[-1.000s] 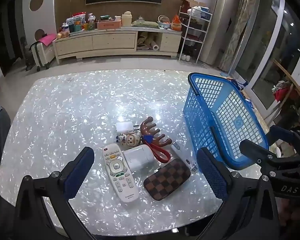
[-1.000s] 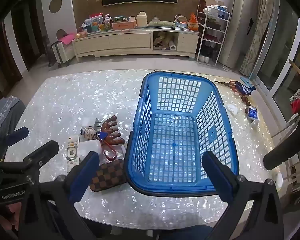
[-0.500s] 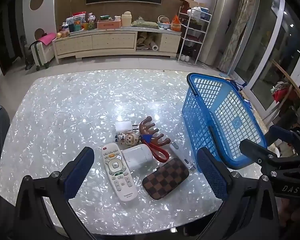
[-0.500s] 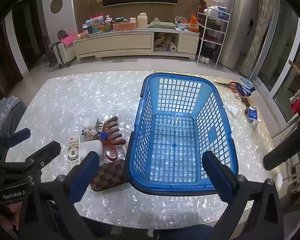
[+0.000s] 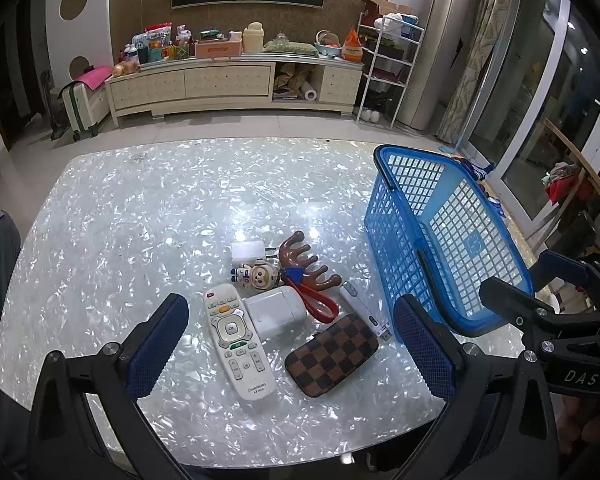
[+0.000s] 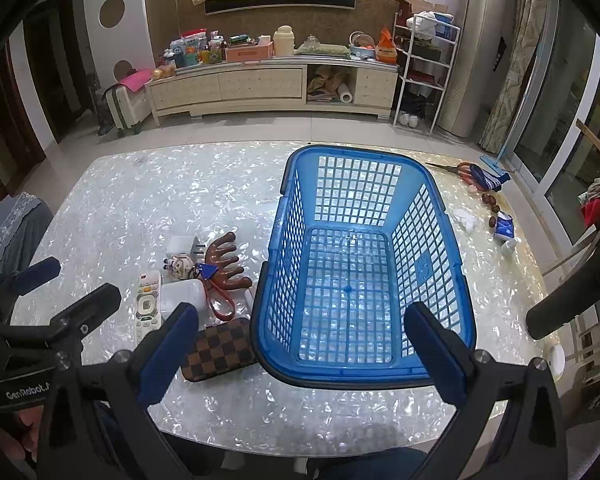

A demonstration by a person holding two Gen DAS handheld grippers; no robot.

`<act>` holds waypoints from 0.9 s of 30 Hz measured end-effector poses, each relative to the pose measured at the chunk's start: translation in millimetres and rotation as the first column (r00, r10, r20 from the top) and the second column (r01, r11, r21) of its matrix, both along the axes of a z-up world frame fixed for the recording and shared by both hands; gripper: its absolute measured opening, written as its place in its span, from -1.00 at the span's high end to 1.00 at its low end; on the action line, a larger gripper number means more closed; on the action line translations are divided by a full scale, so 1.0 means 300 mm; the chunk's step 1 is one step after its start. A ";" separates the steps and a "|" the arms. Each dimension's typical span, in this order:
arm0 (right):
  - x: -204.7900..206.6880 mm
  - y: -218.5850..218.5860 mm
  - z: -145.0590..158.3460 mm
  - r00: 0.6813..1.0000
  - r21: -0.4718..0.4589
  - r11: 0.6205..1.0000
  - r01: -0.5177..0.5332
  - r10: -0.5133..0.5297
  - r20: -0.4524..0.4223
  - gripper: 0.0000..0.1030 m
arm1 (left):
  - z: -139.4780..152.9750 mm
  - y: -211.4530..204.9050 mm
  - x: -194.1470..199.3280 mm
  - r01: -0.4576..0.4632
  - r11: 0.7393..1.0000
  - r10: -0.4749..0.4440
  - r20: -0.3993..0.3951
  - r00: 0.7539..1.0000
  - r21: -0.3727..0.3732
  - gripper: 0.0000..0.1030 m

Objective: Organize rigid objects

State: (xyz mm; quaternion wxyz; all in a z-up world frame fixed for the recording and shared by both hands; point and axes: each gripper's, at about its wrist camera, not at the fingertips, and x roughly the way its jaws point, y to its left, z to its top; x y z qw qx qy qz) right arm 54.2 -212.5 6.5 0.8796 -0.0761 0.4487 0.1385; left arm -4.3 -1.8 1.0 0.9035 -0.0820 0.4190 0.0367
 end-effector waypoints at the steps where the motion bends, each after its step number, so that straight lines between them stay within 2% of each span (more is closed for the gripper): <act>1: -0.002 -0.001 0.001 1.000 0.002 1.000 0.001 -0.001 0.002 -1.00 | 0.000 -0.001 -0.002 0.000 1.000 0.000 0.001 1.000 -0.001 -0.99; 27: -0.008 -0.004 0.002 1.000 0.002 1.000 0.001 -0.001 0.001 -1.00 | 0.012 0.001 -0.003 0.011 1.000 -0.011 -0.008 1.000 0.003 -0.99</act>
